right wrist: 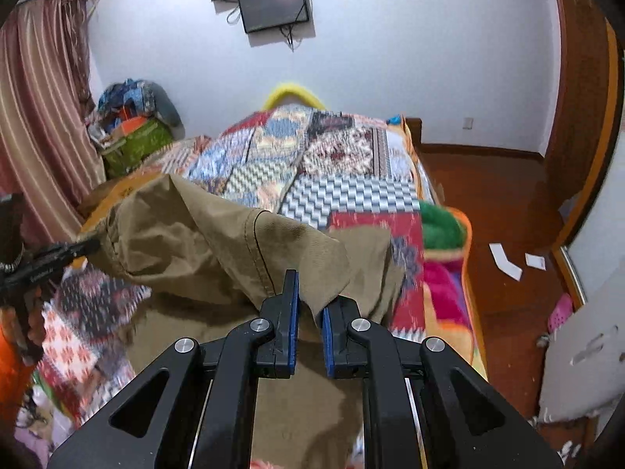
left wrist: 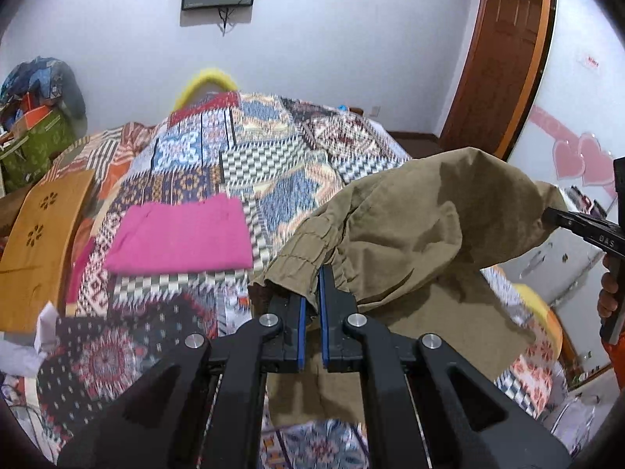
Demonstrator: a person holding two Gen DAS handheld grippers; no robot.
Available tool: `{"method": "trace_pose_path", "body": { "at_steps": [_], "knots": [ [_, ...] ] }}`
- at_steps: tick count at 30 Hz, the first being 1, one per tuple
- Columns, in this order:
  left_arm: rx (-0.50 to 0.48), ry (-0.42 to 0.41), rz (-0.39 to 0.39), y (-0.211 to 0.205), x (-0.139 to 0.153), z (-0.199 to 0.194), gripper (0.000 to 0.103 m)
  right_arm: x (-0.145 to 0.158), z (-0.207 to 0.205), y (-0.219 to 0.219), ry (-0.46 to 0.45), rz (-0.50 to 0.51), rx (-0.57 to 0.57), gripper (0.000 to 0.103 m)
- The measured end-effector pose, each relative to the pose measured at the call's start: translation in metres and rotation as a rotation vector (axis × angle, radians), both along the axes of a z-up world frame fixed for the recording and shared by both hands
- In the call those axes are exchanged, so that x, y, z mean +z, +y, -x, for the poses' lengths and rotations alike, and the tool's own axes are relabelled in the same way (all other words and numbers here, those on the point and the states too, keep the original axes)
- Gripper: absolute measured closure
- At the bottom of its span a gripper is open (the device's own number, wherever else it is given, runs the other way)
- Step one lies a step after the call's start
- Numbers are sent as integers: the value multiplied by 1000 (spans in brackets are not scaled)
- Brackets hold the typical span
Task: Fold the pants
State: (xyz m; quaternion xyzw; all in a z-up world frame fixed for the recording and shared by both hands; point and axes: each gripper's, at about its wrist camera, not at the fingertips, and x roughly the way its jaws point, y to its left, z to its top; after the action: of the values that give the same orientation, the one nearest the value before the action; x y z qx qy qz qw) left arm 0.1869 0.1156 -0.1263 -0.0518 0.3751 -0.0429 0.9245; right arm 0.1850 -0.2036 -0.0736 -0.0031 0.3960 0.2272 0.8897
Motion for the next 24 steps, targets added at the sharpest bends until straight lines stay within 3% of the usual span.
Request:
{"method": "trace_pose_path", "body": {
  "at_steps": [6,13,21,24],
  "knots": [
    [-9,62,-45,-9,-36,19,98,-39,24,-7,91,32,-5,94],
    [0,86,-22,-9,-64,43,94,-88,40,-13,198,94,-9,94],
    [6,137,-5,-8,-85,58,90,-110,63,-16,233,137,-9,93],
    [18,180,-11,-5,-98,59,90,-112,68,-18,245,155,-6,87]
  ]
}}
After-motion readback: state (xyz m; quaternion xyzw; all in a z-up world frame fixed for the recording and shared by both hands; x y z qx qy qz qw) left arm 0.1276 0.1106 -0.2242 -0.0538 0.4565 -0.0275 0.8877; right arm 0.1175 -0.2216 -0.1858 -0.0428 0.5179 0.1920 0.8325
